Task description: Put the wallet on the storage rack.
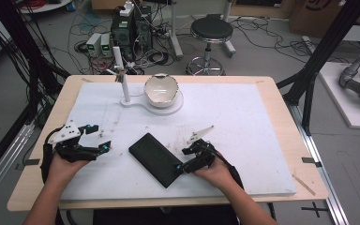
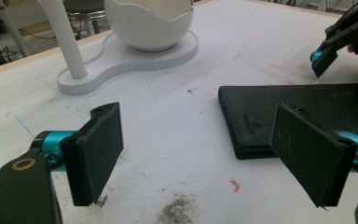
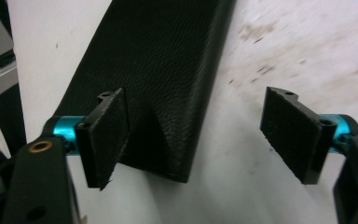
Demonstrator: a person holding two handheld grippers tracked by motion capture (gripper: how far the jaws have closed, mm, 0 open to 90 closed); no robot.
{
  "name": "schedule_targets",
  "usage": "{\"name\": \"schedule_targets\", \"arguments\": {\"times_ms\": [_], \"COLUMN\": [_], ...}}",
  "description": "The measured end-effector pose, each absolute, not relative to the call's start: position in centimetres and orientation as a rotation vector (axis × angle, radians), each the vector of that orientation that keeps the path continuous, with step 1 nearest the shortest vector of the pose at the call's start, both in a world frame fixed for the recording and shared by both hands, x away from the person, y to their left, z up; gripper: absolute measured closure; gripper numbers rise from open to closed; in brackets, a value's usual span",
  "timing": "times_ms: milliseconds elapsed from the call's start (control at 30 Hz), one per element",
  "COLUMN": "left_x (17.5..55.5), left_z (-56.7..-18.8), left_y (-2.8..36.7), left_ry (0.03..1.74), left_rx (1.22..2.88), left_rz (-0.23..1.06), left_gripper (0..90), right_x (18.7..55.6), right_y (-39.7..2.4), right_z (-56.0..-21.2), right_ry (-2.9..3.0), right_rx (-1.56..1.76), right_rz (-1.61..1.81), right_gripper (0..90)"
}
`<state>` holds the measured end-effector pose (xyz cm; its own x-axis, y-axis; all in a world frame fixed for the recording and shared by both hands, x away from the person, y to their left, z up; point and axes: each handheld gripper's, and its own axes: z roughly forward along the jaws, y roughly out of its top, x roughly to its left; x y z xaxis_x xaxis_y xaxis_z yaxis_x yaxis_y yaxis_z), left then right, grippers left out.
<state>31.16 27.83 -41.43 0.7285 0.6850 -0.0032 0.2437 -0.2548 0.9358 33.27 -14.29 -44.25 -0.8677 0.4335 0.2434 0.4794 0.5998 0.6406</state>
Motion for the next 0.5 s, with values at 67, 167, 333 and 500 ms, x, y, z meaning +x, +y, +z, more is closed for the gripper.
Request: {"name": "schedule_targets", "arguments": {"times_ms": [67,167,333,500], "left_x": [31.16,31.18,31.18,31.13], "left_z": [-41.41,-41.42,-41.44,-41.4], "left_y": [27.85,27.81,27.67,27.59], "left_ry": [0.724,0.719,0.716,0.712], "left_rx": [1.824,1.826,1.827,1.828], "left_rz": [0.497,0.495,0.492,0.492], "left_gripper": [17.3,17.3,17.3,17.3], "right_x": [33.15,33.07,32.79,32.69], "right_y": [-14.09,-14.06,-13.78,-13.77], "right_z": [-44.35,-44.38,-44.5,-44.49], "right_ry": [-2.747,-2.717,-2.711,-2.7], "right_rx": [-0.779,-0.749,-0.706,-0.729], "right_rz": [-1.123,-1.12,-1.127,-1.12], "right_gripper": [26.8,31.7,37.3,39.6]}}
